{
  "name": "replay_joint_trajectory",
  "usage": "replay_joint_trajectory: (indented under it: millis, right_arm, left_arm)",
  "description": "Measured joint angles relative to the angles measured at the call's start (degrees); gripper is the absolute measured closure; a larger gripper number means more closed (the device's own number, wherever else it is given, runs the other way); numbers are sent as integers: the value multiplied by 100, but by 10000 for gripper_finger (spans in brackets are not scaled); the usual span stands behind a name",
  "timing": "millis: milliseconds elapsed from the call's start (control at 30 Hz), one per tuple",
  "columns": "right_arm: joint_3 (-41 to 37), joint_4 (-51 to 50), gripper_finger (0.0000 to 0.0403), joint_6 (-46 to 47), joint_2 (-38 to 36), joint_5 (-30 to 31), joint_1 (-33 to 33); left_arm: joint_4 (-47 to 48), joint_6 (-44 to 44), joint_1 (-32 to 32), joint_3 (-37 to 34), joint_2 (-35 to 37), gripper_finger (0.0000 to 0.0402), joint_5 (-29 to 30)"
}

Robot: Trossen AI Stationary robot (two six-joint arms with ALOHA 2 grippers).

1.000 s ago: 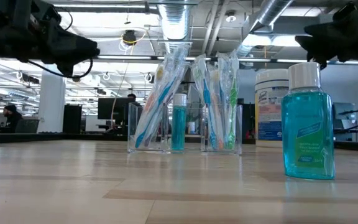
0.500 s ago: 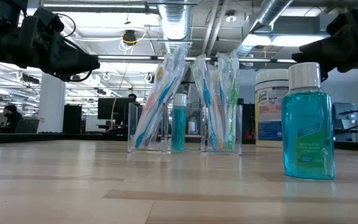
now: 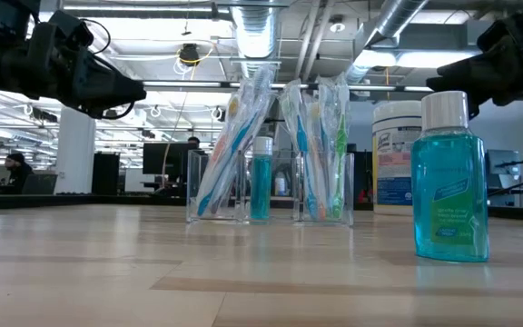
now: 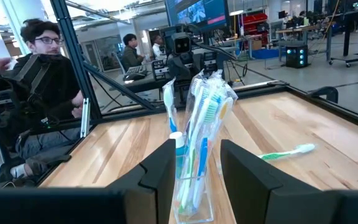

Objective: Pick & Place toothbrushing station
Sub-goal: Put the mouthwash into the transparent organizer

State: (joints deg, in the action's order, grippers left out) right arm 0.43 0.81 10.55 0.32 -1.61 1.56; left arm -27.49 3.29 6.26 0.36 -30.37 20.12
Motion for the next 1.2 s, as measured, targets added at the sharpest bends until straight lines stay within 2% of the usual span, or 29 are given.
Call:
replay_joint_trajectory:
  millis: [367, 1200]
  right_arm:
    - [0, -2, 285, 1, 0, 0, -3]
    - [-2, 1, 284, 1, -17, 0, -4]
  left_arm:
    - [4, 0, 0, 0, 213, 298, 0]
    - [2, 0, 0, 0, 2080, 298, 0]
